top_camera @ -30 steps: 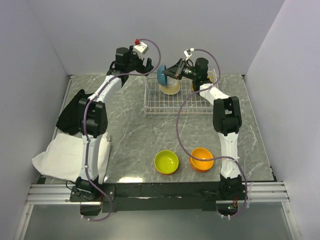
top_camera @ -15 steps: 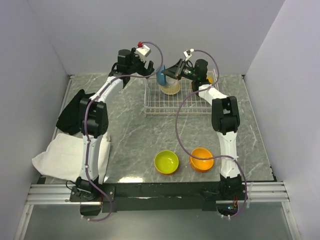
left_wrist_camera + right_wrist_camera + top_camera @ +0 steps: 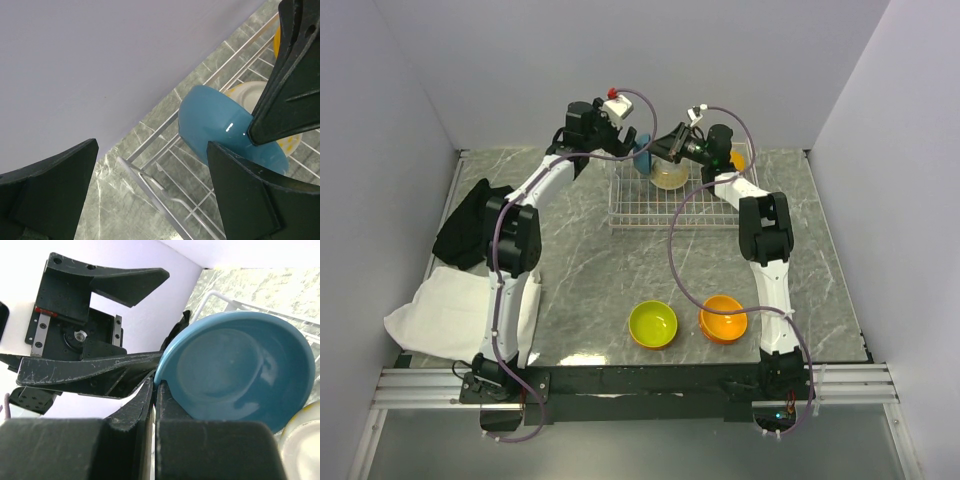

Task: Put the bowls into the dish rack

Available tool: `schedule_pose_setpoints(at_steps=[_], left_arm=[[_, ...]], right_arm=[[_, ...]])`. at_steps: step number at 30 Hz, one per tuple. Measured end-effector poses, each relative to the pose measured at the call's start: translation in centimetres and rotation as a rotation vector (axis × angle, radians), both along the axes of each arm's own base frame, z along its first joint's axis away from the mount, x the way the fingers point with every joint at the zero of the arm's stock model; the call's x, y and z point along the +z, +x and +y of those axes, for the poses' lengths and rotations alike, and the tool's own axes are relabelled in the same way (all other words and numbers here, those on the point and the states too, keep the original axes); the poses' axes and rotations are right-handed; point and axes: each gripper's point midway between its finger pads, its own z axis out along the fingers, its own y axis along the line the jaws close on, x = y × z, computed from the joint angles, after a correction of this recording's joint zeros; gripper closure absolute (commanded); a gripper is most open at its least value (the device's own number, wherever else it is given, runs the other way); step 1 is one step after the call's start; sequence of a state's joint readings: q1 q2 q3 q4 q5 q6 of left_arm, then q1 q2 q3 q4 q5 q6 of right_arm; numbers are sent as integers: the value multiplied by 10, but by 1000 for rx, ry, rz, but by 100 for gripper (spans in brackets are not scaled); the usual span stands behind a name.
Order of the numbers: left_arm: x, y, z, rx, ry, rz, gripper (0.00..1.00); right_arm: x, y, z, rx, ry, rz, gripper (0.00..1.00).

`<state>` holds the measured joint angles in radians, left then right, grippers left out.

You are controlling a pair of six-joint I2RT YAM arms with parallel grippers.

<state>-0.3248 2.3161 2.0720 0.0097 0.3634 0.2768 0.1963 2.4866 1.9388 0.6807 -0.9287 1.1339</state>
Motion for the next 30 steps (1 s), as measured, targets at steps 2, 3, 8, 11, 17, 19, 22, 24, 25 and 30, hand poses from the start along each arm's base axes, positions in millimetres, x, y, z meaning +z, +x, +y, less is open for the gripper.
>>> schedule_pose_setpoints(at_steps=[2,3,8,11,17,19,22,24,25,30], left_arm=[[0,0,0,3,3,-2,2],[0,1,1,4,7,-4,2],[0,3,4,17,18,-12,3],[0,3,4,17,19,-13,3],[-4,3,5,11,41,-23,3],[-8,4,6,12,56,-25,3],[-19,3,8,12,84,-21,2],[-28,2,10,13,111,-19,2],[-33,1,11,13,129,-19,1],[-42,-1,6,-3,195,-48,1]], right_arm=[[0,1,-1,-2,0,-3,100],[0,2,-1,-4,0,-3,100],[-1,2,-2,-4,-3,-6,99],[-1,2,-2,-5,-6,-9,99],[-2,3,-4,-7,-10,-15,99],[-4,3,-4,-8,-11,-15,99],[-8,4,-4,-9,-14,-11,98],[-11,4,-4,-9,-16,-7,98],[-13,5,-4,-9,-18,-2,98],[-16,5,-4,-9,-21,6,98]])
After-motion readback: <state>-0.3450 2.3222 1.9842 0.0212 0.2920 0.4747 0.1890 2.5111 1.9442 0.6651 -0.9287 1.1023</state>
